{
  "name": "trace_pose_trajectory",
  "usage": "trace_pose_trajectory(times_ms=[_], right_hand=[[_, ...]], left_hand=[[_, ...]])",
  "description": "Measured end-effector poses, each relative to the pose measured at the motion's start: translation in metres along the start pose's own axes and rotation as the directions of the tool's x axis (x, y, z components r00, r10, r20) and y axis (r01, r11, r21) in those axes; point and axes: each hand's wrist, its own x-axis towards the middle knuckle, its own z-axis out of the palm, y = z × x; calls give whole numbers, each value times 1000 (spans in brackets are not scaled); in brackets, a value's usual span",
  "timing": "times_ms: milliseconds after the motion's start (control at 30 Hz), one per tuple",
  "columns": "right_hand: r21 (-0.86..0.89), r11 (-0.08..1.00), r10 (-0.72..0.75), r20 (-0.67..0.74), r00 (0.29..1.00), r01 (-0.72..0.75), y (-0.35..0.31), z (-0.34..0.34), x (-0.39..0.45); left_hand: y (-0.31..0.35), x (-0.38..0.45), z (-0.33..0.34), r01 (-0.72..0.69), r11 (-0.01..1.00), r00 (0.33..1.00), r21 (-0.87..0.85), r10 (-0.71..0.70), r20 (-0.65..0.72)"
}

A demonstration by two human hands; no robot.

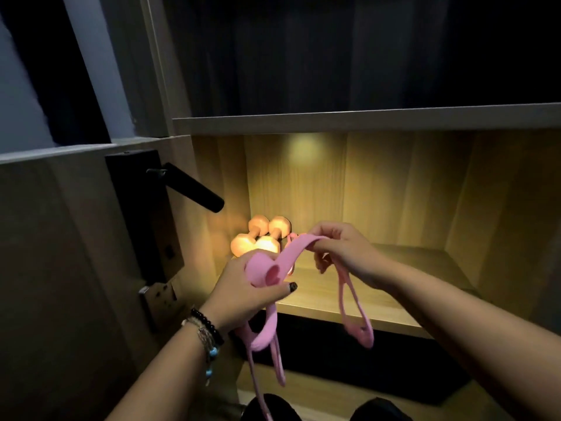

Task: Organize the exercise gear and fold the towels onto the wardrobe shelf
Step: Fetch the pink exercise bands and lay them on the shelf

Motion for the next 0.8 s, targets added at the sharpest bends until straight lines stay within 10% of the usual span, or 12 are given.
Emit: trace_pose_trajectory(times_ms=[167, 600, 700, 800], right_hand=[[-99, 985, 138, -32, 990, -140, -20, -18, -13], [-140, 941, 246, -336, 909, -307, -23, -57, -19], [-55, 941, 291, -373, 881, -334, -21, -73, -21], [-49, 929, 322, -377, 868, -366, -16, -91, -25]], left_hand=[[-8, -9, 17, -46, 962, 999, 269, 47, 2], [-27, -2, 31, 201, 925, 961, 324, -251, 120], [-36, -3, 28, 261, 942, 950, 212, -290, 115], [-43, -11, 23, 376, 892, 926, -250, -367, 84]])
